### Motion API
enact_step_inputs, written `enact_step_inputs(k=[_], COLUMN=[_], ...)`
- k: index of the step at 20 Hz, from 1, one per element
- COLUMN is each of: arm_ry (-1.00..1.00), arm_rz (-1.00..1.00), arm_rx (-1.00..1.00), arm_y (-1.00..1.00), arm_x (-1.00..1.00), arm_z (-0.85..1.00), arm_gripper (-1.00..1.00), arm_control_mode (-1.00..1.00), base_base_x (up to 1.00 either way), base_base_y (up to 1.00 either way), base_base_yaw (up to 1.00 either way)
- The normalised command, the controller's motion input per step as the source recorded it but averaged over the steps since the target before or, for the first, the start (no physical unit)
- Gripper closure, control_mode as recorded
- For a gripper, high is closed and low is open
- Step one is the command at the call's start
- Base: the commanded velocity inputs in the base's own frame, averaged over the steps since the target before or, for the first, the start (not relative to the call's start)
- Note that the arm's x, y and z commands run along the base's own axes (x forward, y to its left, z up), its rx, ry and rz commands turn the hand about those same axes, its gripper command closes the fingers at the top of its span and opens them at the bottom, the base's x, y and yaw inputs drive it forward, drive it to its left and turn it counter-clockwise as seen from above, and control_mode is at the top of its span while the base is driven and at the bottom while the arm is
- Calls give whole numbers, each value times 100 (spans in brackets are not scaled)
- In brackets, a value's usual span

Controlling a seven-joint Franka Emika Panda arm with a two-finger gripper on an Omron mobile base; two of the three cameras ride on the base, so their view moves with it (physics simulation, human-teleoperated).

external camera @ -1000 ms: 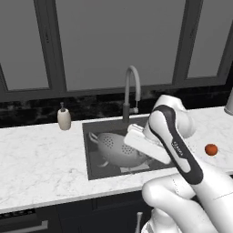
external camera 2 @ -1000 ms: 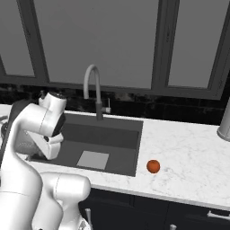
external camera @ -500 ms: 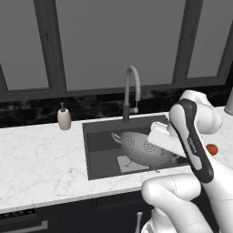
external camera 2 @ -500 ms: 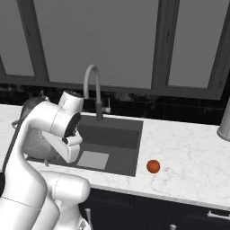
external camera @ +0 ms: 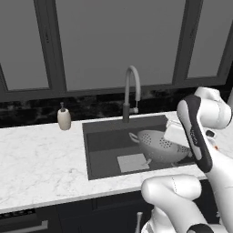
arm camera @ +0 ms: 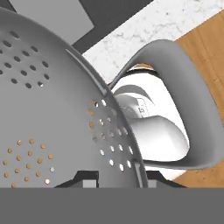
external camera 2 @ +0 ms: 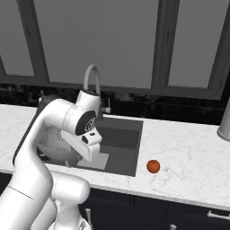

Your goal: Put the colander in the sink, put the orange in the colander, and turn on the sink faucet and pour water over the colander.

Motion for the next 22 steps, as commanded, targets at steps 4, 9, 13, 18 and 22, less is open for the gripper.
enact_step_inputs(k=[4,9,13,18,22], arm_ry=[-11,-13,-3,-2,0], arm_rz=[1,5,0,1,1], arm_rx=[0,-1,-4,-7,-1], arm_y=[-33,-11,2,0,-4], arm_x=[37,45,50,31,39], arm_z=[-4,-19,-29,-29,-26], arm_gripper=[100,100,100,100,100], arm_control_mode=[-100,-100,-100,-100,-100], base_base_x=[0,0,0,0,0], base_base_y=[0,0,0,0,0], base_base_yaw=[0,0,0,0,0])
